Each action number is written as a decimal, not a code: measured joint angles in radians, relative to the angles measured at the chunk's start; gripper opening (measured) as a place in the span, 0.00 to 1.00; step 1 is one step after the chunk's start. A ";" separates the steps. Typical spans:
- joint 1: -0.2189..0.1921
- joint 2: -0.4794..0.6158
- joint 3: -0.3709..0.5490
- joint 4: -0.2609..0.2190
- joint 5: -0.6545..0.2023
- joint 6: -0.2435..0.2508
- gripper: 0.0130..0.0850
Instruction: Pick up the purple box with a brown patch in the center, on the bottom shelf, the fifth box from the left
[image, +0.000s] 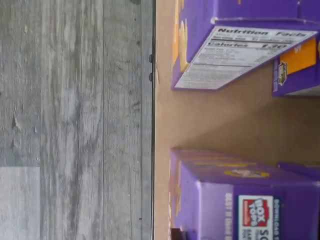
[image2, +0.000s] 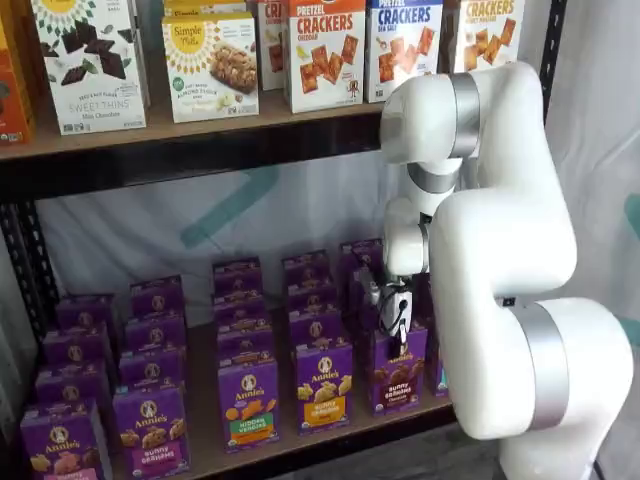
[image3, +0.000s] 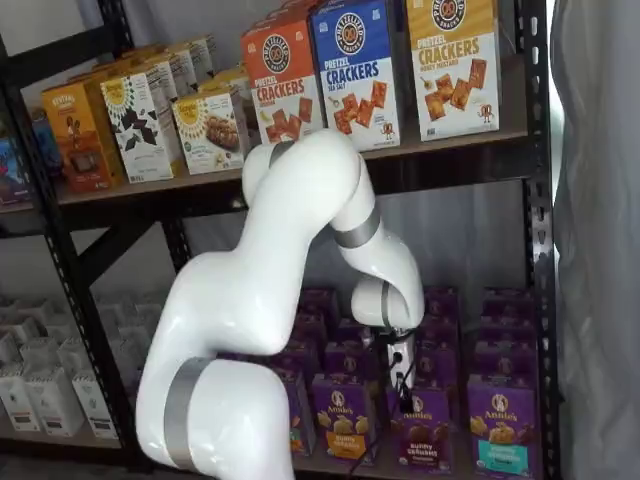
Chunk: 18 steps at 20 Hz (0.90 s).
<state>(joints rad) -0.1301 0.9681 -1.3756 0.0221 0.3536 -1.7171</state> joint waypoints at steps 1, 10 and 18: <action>-0.001 -0.002 0.003 0.002 -0.002 -0.002 0.39; -0.005 -0.013 0.020 0.007 -0.011 -0.011 0.33; 0.006 -0.034 0.043 0.062 0.009 -0.051 0.33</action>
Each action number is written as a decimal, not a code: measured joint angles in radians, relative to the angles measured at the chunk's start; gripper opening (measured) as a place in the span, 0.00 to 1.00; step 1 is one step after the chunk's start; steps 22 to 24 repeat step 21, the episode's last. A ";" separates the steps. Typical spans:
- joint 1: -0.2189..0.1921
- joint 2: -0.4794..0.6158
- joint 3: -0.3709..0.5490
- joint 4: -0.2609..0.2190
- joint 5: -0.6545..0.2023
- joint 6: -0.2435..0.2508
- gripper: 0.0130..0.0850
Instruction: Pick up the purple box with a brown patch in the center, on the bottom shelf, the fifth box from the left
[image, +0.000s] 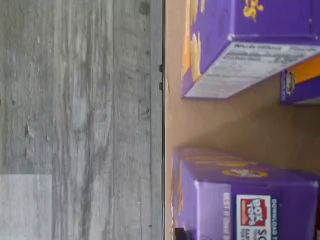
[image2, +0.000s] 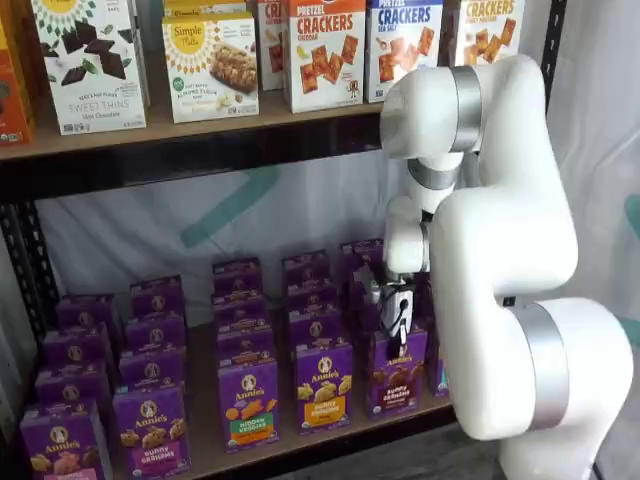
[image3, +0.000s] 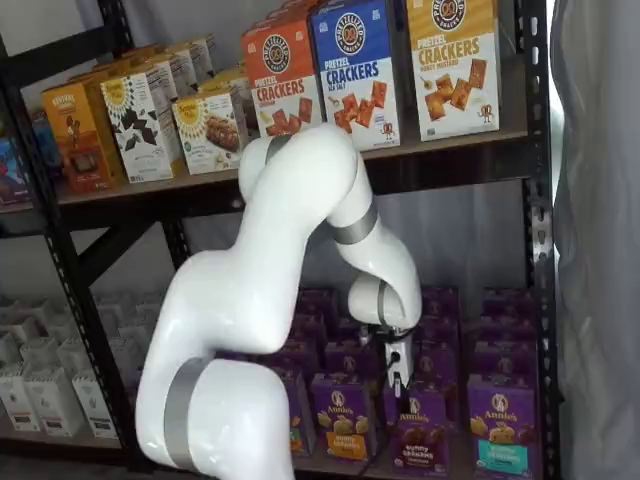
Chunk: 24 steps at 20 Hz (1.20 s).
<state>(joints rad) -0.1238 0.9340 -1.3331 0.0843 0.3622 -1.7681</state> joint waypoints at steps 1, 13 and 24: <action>0.002 -0.007 0.009 0.007 -0.001 -0.004 0.33; 0.021 -0.174 0.228 0.062 -0.009 -0.039 0.33; 0.042 -0.330 0.387 0.115 0.000 -0.067 0.33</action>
